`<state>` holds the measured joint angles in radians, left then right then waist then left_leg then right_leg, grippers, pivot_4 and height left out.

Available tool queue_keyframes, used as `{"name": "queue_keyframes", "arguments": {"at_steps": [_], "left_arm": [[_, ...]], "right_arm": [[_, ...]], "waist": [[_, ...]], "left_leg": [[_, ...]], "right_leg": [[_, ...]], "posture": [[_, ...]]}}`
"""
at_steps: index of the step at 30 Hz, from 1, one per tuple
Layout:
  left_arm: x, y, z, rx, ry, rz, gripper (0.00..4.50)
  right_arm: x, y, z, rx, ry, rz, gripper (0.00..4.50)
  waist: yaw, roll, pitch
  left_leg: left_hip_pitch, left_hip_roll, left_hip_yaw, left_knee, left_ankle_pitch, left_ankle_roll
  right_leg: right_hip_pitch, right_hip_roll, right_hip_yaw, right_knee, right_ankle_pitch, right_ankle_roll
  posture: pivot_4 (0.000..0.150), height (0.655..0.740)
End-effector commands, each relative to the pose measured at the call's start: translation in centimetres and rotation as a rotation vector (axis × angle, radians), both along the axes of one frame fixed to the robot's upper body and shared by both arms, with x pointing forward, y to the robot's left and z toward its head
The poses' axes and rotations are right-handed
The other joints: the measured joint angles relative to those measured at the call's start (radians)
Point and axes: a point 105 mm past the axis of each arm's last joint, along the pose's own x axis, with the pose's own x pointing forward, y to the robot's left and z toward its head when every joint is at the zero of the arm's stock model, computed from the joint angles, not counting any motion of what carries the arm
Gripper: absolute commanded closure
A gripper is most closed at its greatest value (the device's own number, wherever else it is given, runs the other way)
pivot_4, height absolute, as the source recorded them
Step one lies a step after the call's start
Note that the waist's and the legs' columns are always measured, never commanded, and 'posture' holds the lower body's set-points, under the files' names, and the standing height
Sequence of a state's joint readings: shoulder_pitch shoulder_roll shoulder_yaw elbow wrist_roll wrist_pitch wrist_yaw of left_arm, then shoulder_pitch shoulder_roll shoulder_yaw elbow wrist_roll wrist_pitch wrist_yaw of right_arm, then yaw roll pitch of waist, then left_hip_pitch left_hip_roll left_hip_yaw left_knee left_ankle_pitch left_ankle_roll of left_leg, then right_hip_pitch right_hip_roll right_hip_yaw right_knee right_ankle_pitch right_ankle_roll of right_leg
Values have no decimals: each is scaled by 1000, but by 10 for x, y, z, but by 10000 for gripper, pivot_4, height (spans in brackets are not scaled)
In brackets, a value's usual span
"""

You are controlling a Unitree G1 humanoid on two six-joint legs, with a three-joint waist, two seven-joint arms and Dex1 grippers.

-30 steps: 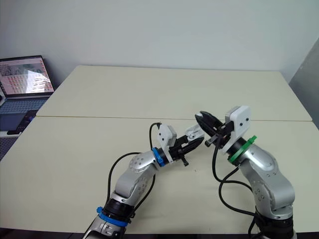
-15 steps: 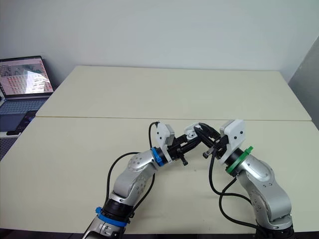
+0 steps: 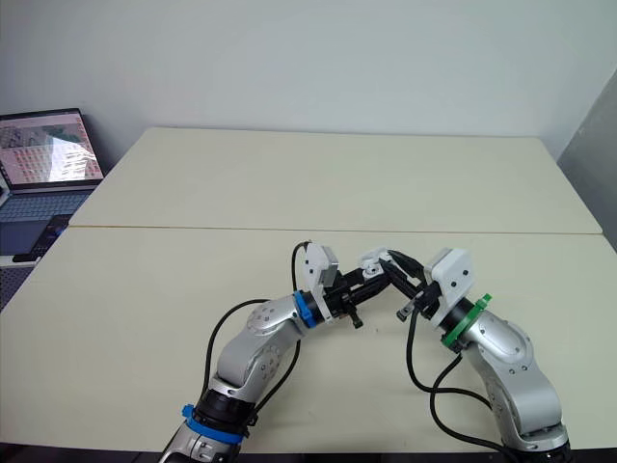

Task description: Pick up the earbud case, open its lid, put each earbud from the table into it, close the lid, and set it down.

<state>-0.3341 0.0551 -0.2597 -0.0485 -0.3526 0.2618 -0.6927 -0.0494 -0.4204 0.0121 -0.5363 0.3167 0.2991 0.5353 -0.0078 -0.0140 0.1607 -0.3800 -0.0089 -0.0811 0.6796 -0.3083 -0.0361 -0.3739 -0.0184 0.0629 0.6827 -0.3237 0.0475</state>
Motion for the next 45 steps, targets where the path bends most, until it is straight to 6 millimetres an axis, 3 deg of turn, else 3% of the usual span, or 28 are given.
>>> {"name": "queue_keyframes", "arguments": {"at_steps": [1,8,9,12,15,18,21,28,29,45], "left_arm": [[-3,1,21,-42,-69,-8,36781],[-6,3,12,2,-46,-56,36781],[-7,3,11,8,-42,-70,36781],[-12,6,2,64,-30,-160,36781],[-26,8,-6,110,-13,-330,36781],[-33,10,-7,124,14,-452,36781],[-39,15,-5,140,50,-568,36781],[-43,21,-6,191,107,-689,36781],[-44,22,-7,200,114,-698,36781],[-50,20,-9,180,156,-704,36781]], "right_arm": [[-1,-2,3,-11,-17,3,27419],[-4,-6,30,130,19,55,2091],[-4,-8,34,149,32,60,233],[2,-24,43,214,120,74,233],[4,-34,38,201,247,128,233],[5,-42,22,169,386,168,6118],[10,-50,10,109,448,188,17082],[-4,-34,6,39,571,400,42644],[-8,-31,4,16,581,425,44517],[-26,-7,-3,-69,564,533,44517]], "waist": [[0,0,0],[0,0,0],[0,0,0],[0,0,0],[0,0,0],[0,0,0],[0,0,0],[-4,0,0],[-4,0,0],[-2,0,0]], "left_leg": [[0,0,0,0,0,0],[0,0,0,0,0,0],[0,0,0,0,0,0],[0,0,-1,0,0,0],[0,0,0,0,0,0],[0,0,0,0,0,1],[0,0,0,0,0,1],[0,1,0,0,0,1],[0,1,-1,0,0,1],[-1,1,-2,0,0,1]], "right_leg": [[0,0,0,0,0,0],[0,0,0,0,0,0],[0,0,0,0,0,0],[0,0,0,0,0,0],[1,0,0,-1,0,0],[1,0,-1,-1,0,0],[1,0,-1,-1,0,0],[0,1,-1,-1,0,0],[0,1,-1,-1,0,0],[0,1,0,-1,0,0]], "posture": [[1500,7400],[1500,7400],[1500,7400],[1500,7400],[1500,7400],[1500,7400],[1500,7400],[1500,7400],[1500,7400],[1500,7400]]}}
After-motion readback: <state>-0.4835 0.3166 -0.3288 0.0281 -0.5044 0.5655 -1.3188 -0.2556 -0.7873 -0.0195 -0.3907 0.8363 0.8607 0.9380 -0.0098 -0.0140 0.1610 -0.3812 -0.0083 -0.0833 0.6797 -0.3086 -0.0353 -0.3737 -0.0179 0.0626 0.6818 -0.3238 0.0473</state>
